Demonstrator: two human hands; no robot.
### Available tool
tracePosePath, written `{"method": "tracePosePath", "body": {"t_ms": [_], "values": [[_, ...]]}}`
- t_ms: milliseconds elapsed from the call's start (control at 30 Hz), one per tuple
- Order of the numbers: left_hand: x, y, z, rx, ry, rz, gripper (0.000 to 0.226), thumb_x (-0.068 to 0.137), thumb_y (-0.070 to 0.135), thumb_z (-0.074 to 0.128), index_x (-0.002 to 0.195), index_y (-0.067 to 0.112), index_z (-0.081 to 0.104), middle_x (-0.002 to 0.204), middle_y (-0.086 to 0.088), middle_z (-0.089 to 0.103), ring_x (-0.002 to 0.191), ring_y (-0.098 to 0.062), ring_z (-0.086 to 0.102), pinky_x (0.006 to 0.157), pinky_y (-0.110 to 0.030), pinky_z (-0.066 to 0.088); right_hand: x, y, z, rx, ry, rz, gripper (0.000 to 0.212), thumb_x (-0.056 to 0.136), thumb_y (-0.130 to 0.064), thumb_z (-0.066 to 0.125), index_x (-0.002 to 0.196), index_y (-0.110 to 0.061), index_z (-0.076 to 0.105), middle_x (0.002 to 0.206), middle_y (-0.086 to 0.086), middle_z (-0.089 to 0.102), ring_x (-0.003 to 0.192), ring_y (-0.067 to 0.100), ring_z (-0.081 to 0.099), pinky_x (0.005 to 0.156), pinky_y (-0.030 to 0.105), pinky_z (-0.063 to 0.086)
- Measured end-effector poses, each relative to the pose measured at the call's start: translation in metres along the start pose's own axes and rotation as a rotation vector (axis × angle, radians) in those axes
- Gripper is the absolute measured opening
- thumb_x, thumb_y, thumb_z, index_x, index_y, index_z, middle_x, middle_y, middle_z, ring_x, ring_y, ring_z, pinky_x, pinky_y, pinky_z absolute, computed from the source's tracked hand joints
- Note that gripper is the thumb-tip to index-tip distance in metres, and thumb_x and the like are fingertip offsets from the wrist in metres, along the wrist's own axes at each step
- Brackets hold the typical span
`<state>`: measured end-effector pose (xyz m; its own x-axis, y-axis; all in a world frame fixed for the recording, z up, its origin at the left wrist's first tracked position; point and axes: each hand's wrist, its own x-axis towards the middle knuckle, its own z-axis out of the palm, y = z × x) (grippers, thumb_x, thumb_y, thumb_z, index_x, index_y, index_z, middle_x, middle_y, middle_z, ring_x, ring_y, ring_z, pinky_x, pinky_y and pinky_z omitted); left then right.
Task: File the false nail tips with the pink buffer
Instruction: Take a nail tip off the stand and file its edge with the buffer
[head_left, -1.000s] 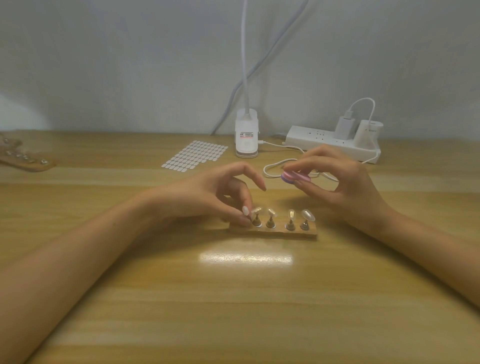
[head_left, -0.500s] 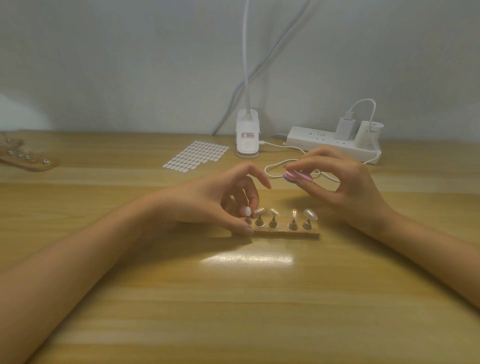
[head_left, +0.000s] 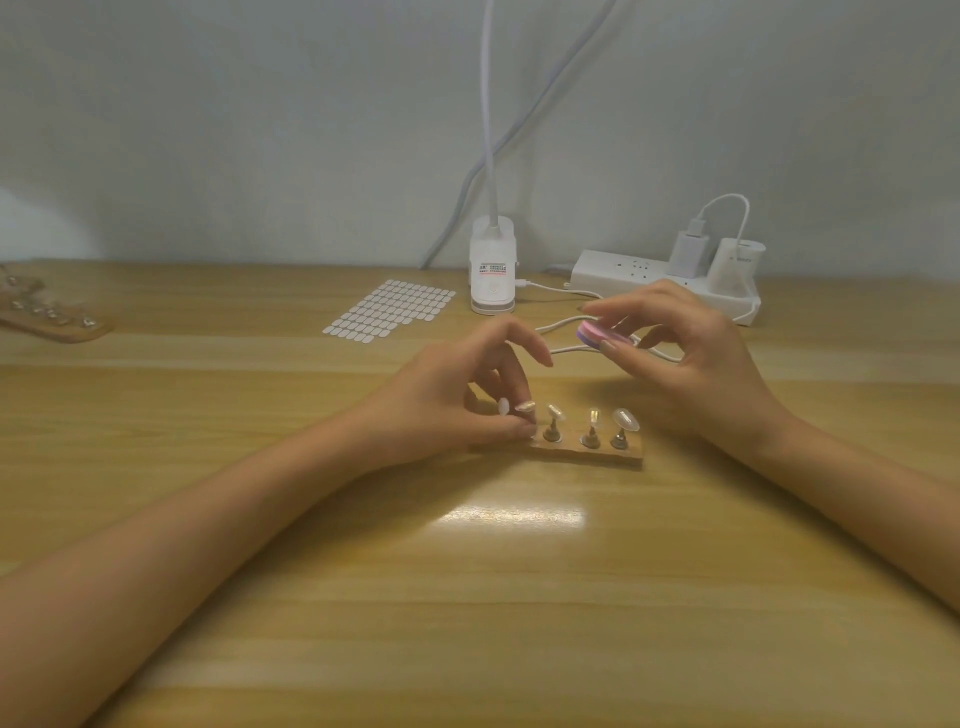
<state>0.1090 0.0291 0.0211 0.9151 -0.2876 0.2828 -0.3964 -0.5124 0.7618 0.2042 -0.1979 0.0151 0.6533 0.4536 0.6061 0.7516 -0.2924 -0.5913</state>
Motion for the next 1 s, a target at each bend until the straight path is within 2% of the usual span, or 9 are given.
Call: {"method": "tracePosePath", "body": {"t_ms": [167,267,400,500,567,667,733,833,1000], "values": [[-0.001,0.005,-0.001,0.097,-0.021,0.072,0.046,0.084,0.008,0.081,0.119,0.025,0.056,0.084,0.010,0.067,0.079,-0.010,0.066,0.077,-0.031,0.057,0.000,0.000,0.001,0.010,-0.007,0.003,0.020,0.091,-0.023,0.073,0.110,-0.018,0.075,0.104,-0.008,0.065,0.090,0.008,0.066,0.078,0.028,0.052],[0.000,0.006,0.000,0.158,-0.006,0.095,0.048,0.084,0.005,0.080,0.119,0.028,0.055,0.081,0.014,0.064,0.081,-0.012,0.066,0.075,-0.029,0.056,0.000,0.001,0.001,0.010,-0.011,0.006,0.021,0.091,-0.022,0.073,0.111,-0.017,0.075,0.105,-0.009,0.066,0.091,0.009,0.066,0.078,0.030,0.053],[-0.004,0.008,0.003,0.212,0.033,0.198,0.049,0.084,0.002,0.078,0.119,0.027,0.054,0.081,0.011,0.066,0.097,-0.008,0.068,0.087,-0.025,0.053,0.000,0.001,0.001,0.032,-0.006,0.018,0.023,0.090,-0.025,0.072,0.111,-0.017,0.075,0.105,-0.008,0.066,0.090,0.008,0.066,0.078,0.029,0.053],[-0.004,0.011,0.001,0.225,0.061,0.292,0.051,0.082,0.002,0.080,0.119,0.026,0.054,0.077,0.009,0.068,0.099,-0.005,0.068,0.093,-0.019,0.048,0.001,0.002,0.000,0.056,-0.004,0.043,0.022,0.090,-0.023,0.073,0.110,-0.016,0.075,0.107,-0.004,0.067,0.090,0.008,0.067,0.078,0.030,0.053],[-0.003,0.012,-0.006,0.132,0.131,0.308,0.049,0.083,0.004,0.080,0.120,0.021,0.054,0.075,0.008,0.068,0.098,-0.009,0.071,0.097,-0.024,0.049,0.001,0.003,0.000,0.087,-0.007,0.071,0.022,0.089,-0.025,0.074,0.110,-0.017,0.075,0.107,-0.002,0.068,0.091,0.009,0.067,0.079,0.028,0.053],[0.003,0.010,-0.011,-0.142,0.244,0.272,0.050,0.085,0.008,0.079,0.126,0.018,0.052,0.077,0.000,0.066,0.089,-0.022,0.076,0.087,-0.039,0.060,0.003,0.004,0.000,0.110,-0.013,0.093,0.020,0.088,-0.023,0.077,0.107,-0.019,0.077,0.105,0.000,0.070,0.095,0.014,0.068,0.080,0.030,0.054],[0.009,0.006,-0.007,-0.239,0.318,0.162,0.052,0.084,0.010,0.081,0.126,0.019,0.053,0.080,0.001,0.067,0.085,-0.025,0.076,0.080,-0.037,0.061,0.004,0.003,0.001,0.138,-0.010,0.097,0.020,0.087,-0.021,0.078,0.106,-0.017,0.078,0.105,0.004,0.072,0.097,0.018,0.070,0.084,0.040,0.056],[0.016,-0.006,0.003,-0.288,0.368,-0.018,0.051,0.081,0.005,0.083,0.122,0.018,0.055,0.081,0.004,0.073,0.082,-0.016,0.075,0.078,-0.026,0.057,0.006,0.000,0.003,0.270,-0.016,0.128,0.027,0.082,-0.021,0.079,0.107,-0.009,0.077,0.107,0.010,0.074,0.102,0.024,0.072,0.093,0.051,0.056],[0.020,-0.010,0.010,-0.312,0.369,-0.093,0.043,0.081,0.006,0.083,0.115,0.017,0.058,0.084,-0.003,0.078,0.074,-0.023,0.077,0.063,-0.027,0.059,0.007,-0.005,0.007,0.377,-0.027,0.138,0.035,0.078,-0.023,0.079,0.107,-0.006,0.076,0.101,0.008,0.078,0.099,0.018,0.074,0.095,0.039,0.058]]}}
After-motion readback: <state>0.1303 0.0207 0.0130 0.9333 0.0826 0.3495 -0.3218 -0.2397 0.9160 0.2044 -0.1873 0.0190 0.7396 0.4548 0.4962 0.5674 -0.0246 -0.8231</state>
